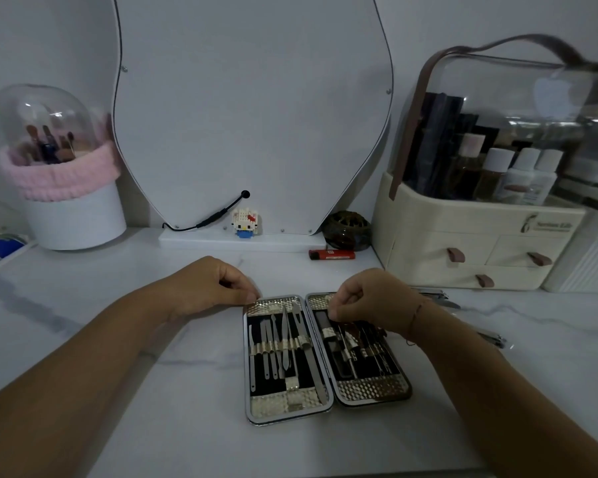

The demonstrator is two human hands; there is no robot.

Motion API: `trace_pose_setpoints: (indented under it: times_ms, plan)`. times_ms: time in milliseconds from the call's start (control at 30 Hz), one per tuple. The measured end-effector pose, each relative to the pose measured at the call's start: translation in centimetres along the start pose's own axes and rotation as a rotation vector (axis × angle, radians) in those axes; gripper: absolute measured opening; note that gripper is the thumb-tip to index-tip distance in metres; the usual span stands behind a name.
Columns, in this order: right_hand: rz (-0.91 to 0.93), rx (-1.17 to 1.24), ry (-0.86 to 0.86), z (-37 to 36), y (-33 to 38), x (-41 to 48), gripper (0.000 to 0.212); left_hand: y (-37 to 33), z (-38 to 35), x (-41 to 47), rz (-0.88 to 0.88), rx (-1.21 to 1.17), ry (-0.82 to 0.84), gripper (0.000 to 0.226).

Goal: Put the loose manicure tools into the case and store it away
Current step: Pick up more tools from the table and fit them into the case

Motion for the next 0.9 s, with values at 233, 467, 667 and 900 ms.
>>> trace_pose_setpoints:
  times_ms: [233, 467, 667, 900]
  plan:
    - [-0.140, 0.109, -0.335, 6.6, -4.0, -2.5, 0.009, 0.0, 0.0, 0.0, -0.013, 0.008, 0.013, 0.011]
    - [-0.276, -0.297, -0.150, 6.3, -5.6, -4.4, 0.018, 0.3, 0.2, 0.0, -0.057, 0.005, 0.045, 0.069]
    - [-0.282, -0.279, -0.168, 5.8, -6.1, -3.8, 0.007, 0.3, 0.2, 0.1, -0.061, 0.010, 0.041, 0.070]
    - [-0.287, -0.226, -0.101, 5.7, -6.1, -3.5, 0.013, 0.4, 0.2, 0.1, -0.068, -0.002, 0.047, 0.070]
Point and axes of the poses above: each hand's wrist, its own x-axis towards the middle knuckle, its own z-axis out of the back of the hand, y = z × x, the point moved 3 cm from there along x, towards the middle knuckle, and after that the axes turned 2 degrees about -z, right-handed, at the moved point
